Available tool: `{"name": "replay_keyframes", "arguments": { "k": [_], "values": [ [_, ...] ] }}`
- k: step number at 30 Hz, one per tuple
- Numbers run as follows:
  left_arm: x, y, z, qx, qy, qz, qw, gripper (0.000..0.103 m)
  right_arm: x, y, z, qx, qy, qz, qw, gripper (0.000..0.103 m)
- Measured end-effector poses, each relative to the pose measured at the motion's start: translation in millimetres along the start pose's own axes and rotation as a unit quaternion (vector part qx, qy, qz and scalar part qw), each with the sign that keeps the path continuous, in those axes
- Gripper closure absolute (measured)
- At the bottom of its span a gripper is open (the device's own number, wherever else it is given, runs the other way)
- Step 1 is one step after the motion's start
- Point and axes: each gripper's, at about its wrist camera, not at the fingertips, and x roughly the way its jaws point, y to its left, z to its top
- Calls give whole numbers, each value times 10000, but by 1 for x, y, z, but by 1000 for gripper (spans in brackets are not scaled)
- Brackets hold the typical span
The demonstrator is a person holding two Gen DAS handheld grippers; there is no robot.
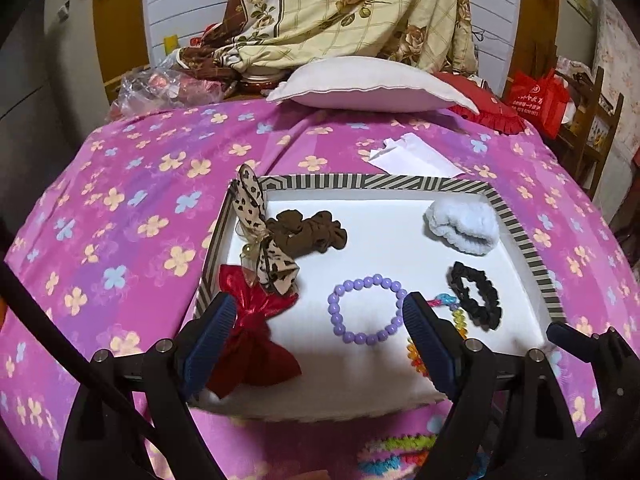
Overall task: Organize jewelry
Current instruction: 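Withdraw both grippers from the tray back over the bracelet pile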
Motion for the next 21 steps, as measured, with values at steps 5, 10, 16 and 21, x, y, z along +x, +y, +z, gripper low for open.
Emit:
{"name": "replay_keyframes", "arguments": {
  "k": [5,10,16,21],
  "values": [
    [-18,7,-14,-119,105,-80,9998,23,-28,-1,-6,197,-58,-3,9998,1],
    [-38,12,-43,-76,197,-67,9998,23,-59,-7,-21,374,-191,-256,9988,0],
    [-63,15,-83,26,274,17,9996,23,-83,-9,-52,265,-182,-397,9987,1],
    [-58,18,-94,164,412,-30,9990,23,-84,-12,-65,-33,-73,-496,9987,1]
  ]
}}
